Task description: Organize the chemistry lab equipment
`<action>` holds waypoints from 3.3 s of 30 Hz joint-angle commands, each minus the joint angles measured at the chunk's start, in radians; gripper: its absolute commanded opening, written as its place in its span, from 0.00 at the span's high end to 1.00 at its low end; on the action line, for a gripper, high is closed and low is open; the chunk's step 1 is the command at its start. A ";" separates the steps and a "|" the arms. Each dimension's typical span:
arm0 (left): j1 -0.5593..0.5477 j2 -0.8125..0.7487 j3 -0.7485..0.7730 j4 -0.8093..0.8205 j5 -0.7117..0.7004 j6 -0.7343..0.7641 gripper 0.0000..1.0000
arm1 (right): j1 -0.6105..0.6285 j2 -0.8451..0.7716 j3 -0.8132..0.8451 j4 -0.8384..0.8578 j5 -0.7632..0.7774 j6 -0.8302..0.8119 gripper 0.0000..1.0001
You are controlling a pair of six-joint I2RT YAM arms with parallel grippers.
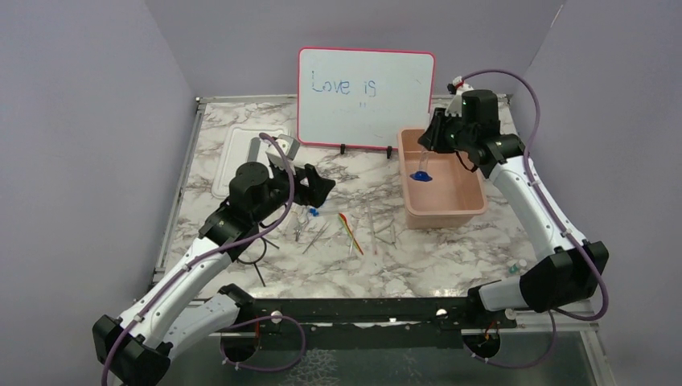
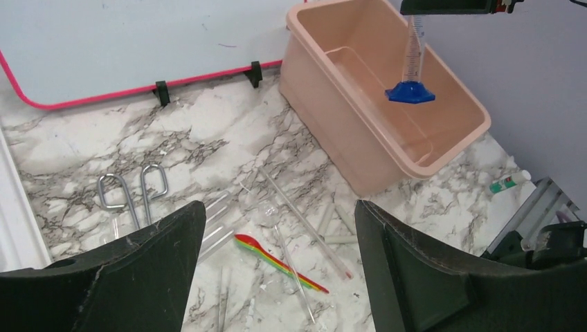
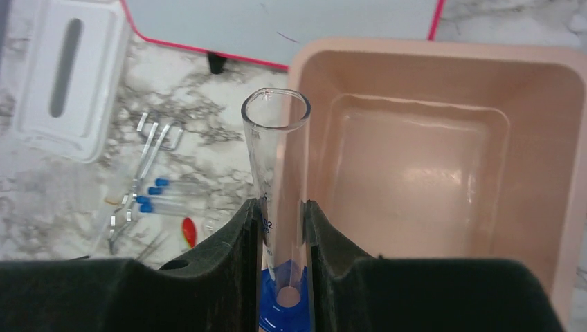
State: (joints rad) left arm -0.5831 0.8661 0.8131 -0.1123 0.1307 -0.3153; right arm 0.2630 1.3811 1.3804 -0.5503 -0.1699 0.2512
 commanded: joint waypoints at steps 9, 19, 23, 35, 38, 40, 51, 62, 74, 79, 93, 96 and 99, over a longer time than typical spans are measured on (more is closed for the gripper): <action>-0.003 0.049 0.011 -0.017 -0.030 0.051 0.18 | -0.013 0.205 -0.194 0.019 0.003 -0.041 0.85; -0.002 0.058 0.004 -0.013 -0.048 0.064 0.18 | -0.016 0.360 -0.237 0.138 -0.153 0.012 0.78; -0.003 0.062 0.006 -0.015 -0.051 0.063 0.18 | -0.016 0.387 -0.255 0.180 -0.166 0.039 0.74; -0.003 0.062 0.035 -0.059 -0.085 0.053 0.18 | -0.016 0.312 -0.270 0.179 -0.113 0.093 0.52; -0.002 0.063 0.050 -0.076 -0.100 0.053 0.18 | -0.016 0.254 -0.258 0.148 -0.080 0.105 0.50; -0.003 0.061 0.068 -0.092 -0.110 0.058 0.18 | -0.016 0.208 -0.246 0.123 -0.049 0.117 0.48; -0.003 0.030 0.285 -0.255 -0.358 0.158 0.18 | 0.027 -0.100 -0.197 0.116 -0.003 0.154 0.48; -0.003 -0.058 0.451 -0.268 -0.551 0.242 0.17 | 0.529 0.023 -0.118 0.221 0.142 0.227 0.42; -0.003 -0.042 0.639 -0.325 -0.788 0.311 0.15 | 0.938 0.515 0.254 0.271 0.270 0.169 0.40; -0.003 -0.017 0.695 -0.324 -0.863 0.344 0.15 | 0.989 0.689 0.455 0.206 0.279 0.154 0.45; -0.003 -0.017 0.634 -0.323 -0.826 0.356 0.15 | 1.047 0.867 0.631 0.053 0.365 0.034 0.61; -0.003 -0.017 0.632 -0.324 -0.820 0.357 0.15 | 1.058 0.892 0.659 0.034 0.361 0.015 0.66; -0.002 -0.021 0.629 -0.325 -0.819 0.357 0.15 | 1.065 0.907 0.685 0.011 0.368 0.010 0.77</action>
State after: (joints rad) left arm -0.5831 0.8524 1.4479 -0.4404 -0.6823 0.0250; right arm 1.3079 2.2532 2.0113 -0.4873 0.1822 0.2958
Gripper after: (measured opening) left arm 0.849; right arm 0.292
